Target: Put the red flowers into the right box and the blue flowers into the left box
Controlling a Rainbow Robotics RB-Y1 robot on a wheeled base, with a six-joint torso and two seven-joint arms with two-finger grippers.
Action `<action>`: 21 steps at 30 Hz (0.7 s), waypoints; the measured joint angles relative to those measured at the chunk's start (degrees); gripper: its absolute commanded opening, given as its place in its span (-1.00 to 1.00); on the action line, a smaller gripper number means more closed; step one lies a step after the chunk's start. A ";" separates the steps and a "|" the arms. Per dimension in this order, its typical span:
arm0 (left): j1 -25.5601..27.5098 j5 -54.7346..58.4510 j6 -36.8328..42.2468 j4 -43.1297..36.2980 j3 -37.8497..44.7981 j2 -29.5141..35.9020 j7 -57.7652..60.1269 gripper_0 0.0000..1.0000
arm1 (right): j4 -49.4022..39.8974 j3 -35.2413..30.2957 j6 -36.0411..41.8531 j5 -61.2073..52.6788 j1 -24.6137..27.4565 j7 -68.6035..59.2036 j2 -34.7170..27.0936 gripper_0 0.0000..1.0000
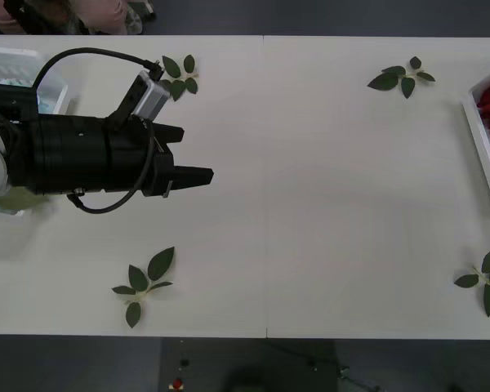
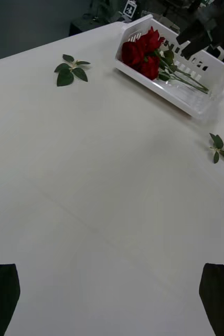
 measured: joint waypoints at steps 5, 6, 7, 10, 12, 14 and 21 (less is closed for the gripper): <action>0.00 0.02 0.00 0.01 -0.02 0.00 0.00 1.00 | -0.74 3.73 8.82 -17.54 -0.01 4.72 0.00 0.63; 0.00 0.02 0.00 0.01 -0.02 0.00 0.00 1.00 | -1.05 4.97 9.85 -19.65 -0.01 5.38 0.00 0.63; 0.00 0.02 0.00 0.01 -0.02 0.00 0.00 1.00 | -1.48 6.15 10.82 -21.40 -0.01 5.41 0.00 0.63; 0.00 0.03 0.00 0.01 -0.02 0.00 0.00 1.00 | -2.77 8.89 14.63 -27.20 0.00 5.41 0.19 0.63; 0.00 0.03 0.00 0.01 -0.02 0.00 0.00 1.00 | -3.05 9.23 17.35 -29.83 0.00 5.41 1.51 0.63; 0.00 0.03 0.00 0.01 -0.02 0.00 0.00 1.00 | -3.03 8.60 19.36 -31.21 0.00 5.41 3.75 0.63; 0.00 0.03 0.00 0.04 -0.02 0.00 0.00 1.00 | -7.03 7.50 24.00 -31.73 0.24 5.41 8.70 0.62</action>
